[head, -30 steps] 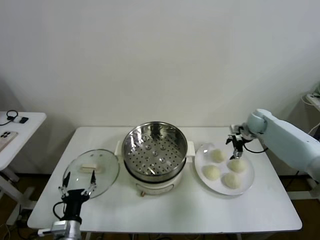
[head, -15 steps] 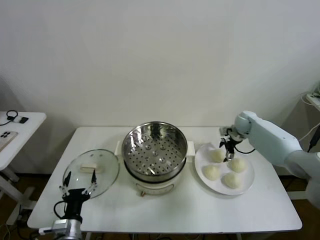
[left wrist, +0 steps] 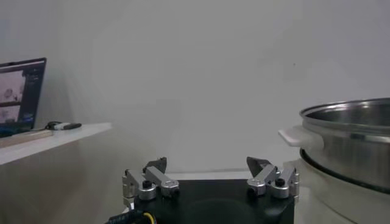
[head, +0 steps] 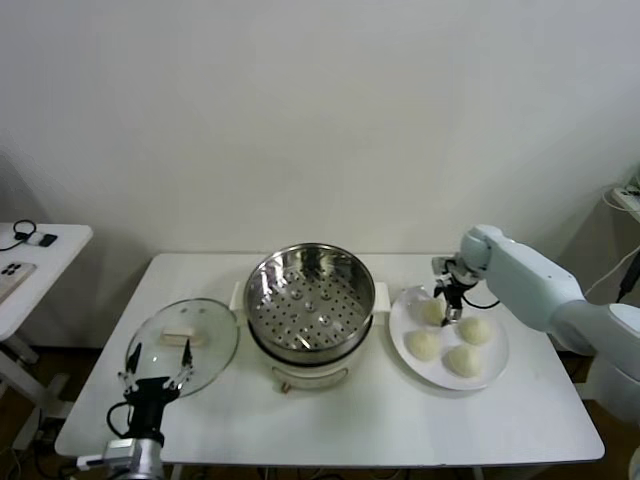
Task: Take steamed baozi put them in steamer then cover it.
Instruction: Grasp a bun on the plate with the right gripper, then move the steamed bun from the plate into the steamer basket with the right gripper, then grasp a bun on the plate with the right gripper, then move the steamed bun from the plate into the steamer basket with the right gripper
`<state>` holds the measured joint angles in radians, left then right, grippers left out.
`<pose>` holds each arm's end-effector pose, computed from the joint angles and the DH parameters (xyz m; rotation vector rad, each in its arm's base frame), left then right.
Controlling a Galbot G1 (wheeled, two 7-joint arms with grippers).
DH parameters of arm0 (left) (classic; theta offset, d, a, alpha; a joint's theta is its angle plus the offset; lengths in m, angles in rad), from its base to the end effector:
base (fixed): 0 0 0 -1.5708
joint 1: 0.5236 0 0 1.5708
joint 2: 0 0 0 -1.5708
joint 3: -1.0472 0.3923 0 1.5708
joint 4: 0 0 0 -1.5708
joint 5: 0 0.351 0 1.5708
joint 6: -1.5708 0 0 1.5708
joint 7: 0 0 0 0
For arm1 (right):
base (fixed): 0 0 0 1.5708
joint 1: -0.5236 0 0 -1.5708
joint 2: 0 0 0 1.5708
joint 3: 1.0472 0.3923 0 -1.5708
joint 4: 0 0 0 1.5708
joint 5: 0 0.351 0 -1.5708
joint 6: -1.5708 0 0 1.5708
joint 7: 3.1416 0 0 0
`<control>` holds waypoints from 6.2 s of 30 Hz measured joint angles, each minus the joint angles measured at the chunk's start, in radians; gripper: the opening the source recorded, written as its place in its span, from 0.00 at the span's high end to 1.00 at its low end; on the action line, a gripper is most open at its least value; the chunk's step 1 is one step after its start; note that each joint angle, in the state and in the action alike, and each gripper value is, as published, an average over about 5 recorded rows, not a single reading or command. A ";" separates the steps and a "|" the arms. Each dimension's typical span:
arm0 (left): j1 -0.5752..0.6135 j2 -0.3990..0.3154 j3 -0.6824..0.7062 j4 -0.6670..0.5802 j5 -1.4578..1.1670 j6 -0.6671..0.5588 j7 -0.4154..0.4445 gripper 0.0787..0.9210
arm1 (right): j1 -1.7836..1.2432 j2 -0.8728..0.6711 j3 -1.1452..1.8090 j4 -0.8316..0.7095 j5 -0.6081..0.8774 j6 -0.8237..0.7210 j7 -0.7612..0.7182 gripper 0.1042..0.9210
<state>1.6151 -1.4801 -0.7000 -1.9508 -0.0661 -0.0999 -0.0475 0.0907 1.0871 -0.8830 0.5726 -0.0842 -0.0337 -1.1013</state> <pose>0.1329 0.0807 -0.3883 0.2512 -3.0542 -0.1578 0.6446 -0.1535 -0.2636 1.2203 -1.3460 1.2775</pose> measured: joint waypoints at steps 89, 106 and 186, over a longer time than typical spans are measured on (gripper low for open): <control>0.072 0.066 0.018 0.011 -0.007 -0.034 -0.001 0.12 | 0.351 0.389 -0.407 0.413 -0.255 0.377 -0.007 0.12; 0.081 0.061 0.021 0.006 -0.009 -0.039 -0.003 0.12 | 0.515 0.264 -0.458 0.560 -0.086 0.325 -0.006 0.12; 0.109 0.035 0.018 0.019 -0.021 -0.042 -0.012 0.12 | 0.147 -0.206 -0.418 0.504 0.422 -0.254 0.107 0.25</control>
<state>1.7242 -1.4451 -0.6824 -1.9315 -0.0872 -0.1423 -0.0593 0.2376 0.8808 -1.3014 1.0770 0.3378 -0.2876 -0.9948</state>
